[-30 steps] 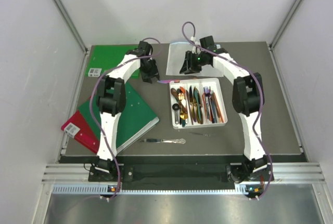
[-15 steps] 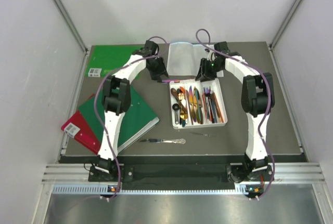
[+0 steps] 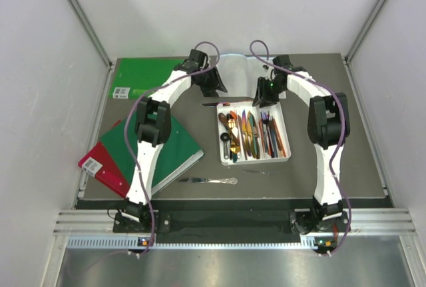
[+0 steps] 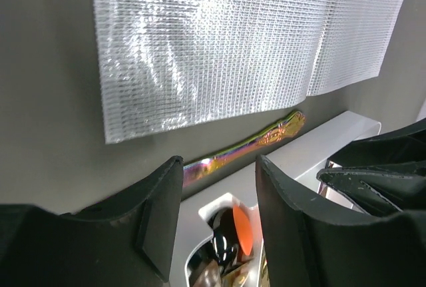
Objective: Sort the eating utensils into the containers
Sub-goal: Move the storage box to the center of the board.
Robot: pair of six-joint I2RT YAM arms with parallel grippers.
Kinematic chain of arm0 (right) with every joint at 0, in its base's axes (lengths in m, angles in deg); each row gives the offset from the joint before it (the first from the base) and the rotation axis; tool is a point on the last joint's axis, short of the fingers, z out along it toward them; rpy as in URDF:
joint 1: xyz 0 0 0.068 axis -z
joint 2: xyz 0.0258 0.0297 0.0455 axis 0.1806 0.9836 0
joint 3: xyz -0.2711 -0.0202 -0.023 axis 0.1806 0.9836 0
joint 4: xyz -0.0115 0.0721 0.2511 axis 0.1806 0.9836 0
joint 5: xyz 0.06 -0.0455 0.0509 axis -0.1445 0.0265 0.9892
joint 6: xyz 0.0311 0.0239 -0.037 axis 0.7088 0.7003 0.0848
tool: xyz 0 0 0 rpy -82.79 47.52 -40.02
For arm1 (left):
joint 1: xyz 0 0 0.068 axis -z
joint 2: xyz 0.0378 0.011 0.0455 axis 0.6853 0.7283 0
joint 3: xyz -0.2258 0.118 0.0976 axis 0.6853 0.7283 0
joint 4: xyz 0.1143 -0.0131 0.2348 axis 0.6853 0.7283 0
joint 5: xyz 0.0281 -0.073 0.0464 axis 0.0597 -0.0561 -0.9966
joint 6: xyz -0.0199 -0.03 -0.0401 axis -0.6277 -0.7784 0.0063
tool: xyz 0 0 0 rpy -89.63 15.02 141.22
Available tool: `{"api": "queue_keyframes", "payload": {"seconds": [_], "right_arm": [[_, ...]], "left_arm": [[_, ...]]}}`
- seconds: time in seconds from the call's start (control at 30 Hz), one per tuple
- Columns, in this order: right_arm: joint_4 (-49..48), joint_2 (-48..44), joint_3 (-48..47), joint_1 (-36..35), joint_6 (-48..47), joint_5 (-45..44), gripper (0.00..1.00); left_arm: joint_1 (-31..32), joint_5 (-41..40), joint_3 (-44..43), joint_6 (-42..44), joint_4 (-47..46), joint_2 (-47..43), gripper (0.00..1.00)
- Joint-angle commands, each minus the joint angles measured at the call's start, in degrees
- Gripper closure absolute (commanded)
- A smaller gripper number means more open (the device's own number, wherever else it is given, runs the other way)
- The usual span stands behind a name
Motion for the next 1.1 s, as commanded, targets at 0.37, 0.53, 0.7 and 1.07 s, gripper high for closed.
{"api": "queue_keyframes", "payload": {"seconds": [0.37, 0.53, 0.7, 1.07], "right_arm": [[7.62, -5.35, 10.40, 5.87, -0.41, -11.85, 0.70], [6.57, -8.96, 15.50, 7.90, -1.29, -12.57, 0.69], [5.51, -8.17, 15.25, 8.16, -1.38, -10.11, 0.68], [6.65, -10.97, 17.78, 8.16, -2.08, -11.15, 0.68]], "left_arm": [[5.16, 13.32, -0.62, -6.95, -13.51, 7.21, 0.49], [5.69, 12.18, 1.40, -4.94, -11.58, 5.80, 0.49], [5.61, 10.16, 0.97, -3.62, -9.99, 5.88, 0.49], [4.29, 8.83, -5.36, -4.14, -11.13, 7.12, 0.48]]}}
